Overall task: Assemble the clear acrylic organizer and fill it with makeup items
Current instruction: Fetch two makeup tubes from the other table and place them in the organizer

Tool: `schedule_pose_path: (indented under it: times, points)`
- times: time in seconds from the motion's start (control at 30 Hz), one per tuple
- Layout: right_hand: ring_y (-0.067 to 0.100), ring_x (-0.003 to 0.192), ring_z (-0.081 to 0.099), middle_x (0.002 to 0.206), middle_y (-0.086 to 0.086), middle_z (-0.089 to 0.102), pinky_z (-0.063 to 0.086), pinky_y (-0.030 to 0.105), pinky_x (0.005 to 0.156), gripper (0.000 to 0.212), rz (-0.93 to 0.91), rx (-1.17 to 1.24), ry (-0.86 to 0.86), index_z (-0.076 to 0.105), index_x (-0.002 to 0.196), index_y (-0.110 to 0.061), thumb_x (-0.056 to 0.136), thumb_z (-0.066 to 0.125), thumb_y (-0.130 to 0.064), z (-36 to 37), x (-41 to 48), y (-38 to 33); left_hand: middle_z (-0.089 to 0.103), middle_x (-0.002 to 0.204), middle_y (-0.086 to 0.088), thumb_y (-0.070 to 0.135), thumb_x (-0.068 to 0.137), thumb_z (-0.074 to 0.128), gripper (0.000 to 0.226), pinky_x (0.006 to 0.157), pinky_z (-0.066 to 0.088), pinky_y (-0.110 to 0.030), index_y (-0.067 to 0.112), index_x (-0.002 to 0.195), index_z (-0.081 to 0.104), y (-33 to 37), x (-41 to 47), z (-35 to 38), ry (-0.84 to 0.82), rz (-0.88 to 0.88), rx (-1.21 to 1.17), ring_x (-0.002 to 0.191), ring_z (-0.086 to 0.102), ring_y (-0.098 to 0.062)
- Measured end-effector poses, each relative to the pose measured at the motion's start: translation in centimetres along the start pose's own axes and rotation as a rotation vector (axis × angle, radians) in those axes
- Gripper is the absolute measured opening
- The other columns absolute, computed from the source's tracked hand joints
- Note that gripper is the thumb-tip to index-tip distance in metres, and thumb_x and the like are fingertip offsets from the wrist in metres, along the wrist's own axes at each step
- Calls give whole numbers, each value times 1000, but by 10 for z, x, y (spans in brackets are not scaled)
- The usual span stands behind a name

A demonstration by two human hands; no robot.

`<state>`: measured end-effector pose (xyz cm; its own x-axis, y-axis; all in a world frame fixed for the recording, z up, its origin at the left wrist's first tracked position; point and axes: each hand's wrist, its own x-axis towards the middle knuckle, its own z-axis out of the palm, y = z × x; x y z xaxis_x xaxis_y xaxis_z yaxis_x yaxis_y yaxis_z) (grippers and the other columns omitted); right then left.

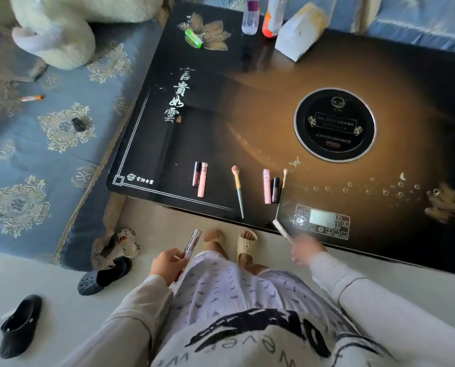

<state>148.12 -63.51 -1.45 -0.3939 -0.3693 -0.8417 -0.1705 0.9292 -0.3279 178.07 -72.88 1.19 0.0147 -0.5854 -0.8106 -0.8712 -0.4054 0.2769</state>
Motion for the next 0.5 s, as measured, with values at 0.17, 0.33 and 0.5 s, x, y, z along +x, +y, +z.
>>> schedule_pose_path:
  times: [0.17, 0.33, 0.5]
  points:
    - [10, 49, 50, 67, 1, 54, 39, 13, 39, 13, 33, 95, 71, 48, 85, -13, 90, 45, -2, -7, -18, 22, 62, 76, -5, 25, 85, 60, 9, 70, 45, -22, 17, 82, 62, 5, 6, 5, -64, 35, 171, 70, 55, -21]
    - [10, 40, 50, 58, 4, 53, 39, 15, 37, 12, 144, 283, 205, 51, 87, -9, 87, 48, 2, 12, -44, 65, 62, 77, -2, 29, 85, 58, 13, 68, 40, -18, 20, 77, 63, 27, 19, -11, -99, 146, 362, 72, 55, -20]
    - [17, 49, 51, 62, 3, 52, 38, 11, 29, 14, 309, 620, 290, 48, 94, -9, 89, 45, 5, 67, -79, 111, 60, 72, -1, 32, 85, 58, 26, 68, 38, -19, 27, 60, 52, 52, 41, -27, -110, 259, 588, 70, 54, -20]
